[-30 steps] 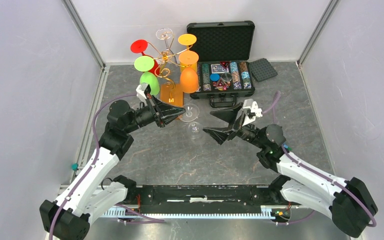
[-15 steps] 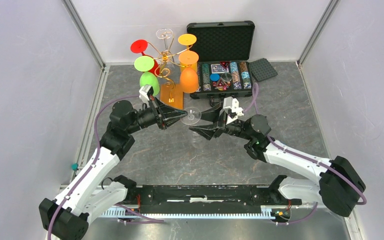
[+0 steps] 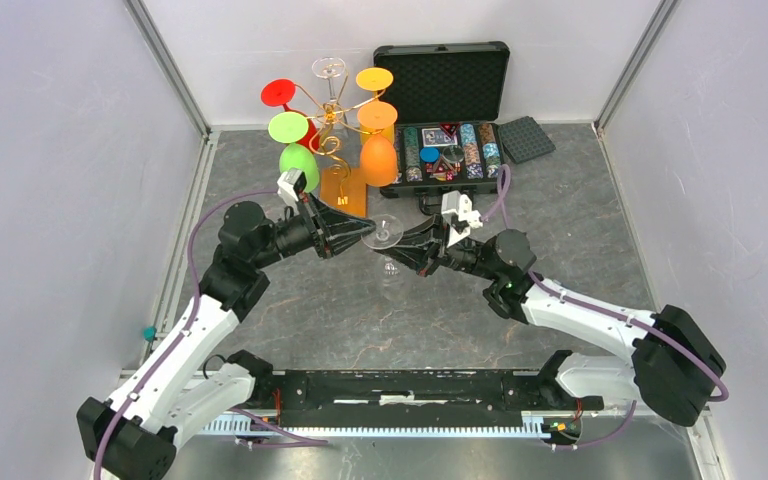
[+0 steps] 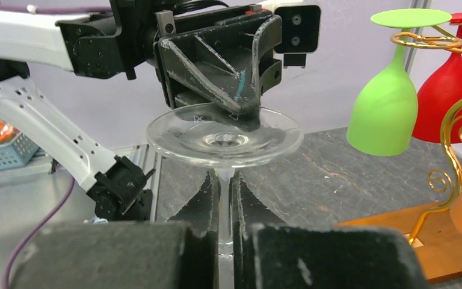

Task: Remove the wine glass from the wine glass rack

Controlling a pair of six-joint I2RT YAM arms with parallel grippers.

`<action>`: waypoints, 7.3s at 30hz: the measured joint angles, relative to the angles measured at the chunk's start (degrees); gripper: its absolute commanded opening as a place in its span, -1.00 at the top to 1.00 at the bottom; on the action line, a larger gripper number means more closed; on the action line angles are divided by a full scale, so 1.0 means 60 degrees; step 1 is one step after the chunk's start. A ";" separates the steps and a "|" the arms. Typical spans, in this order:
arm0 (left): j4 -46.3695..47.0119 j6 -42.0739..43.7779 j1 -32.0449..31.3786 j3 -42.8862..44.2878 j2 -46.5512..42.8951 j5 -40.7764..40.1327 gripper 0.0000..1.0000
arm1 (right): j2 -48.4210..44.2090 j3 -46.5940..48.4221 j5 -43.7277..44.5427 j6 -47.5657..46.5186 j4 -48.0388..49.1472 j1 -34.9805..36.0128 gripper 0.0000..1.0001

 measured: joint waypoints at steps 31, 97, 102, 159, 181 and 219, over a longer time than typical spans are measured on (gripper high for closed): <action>0.0605 0.1155 -0.0441 -0.0455 -0.0321 -0.0707 -0.32 | -0.0401 -0.1993 0.8954 0.5599 0.4892 0.0036 1.00; 0.2124 0.0317 -0.1359 -0.1548 -0.1275 -0.4054 0.95 | 0.1435 -0.0419 1.1701 0.6455 0.4980 0.1592 0.84; 0.2495 0.0321 -0.1402 -0.1548 -0.1115 -0.4051 0.95 | 0.1147 -0.0769 1.1810 0.6969 0.4976 0.1610 0.77; 0.2634 0.0004 -0.1275 -0.1038 -0.0364 -0.3442 0.96 | 0.1075 -0.0936 1.2546 0.6714 0.5031 0.1898 0.55; -0.0430 0.3067 -0.1297 0.0896 -0.0335 -0.3887 0.96 | -0.0736 -0.1767 1.1482 0.7894 0.3366 0.2065 -0.54; -1.1610 1.0681 0.1242 0.3085 0.2481 -0.7992 0.96 | -0.7799 -0.4051 1.3092 0.5344 -0.5876 0.2062 -0.57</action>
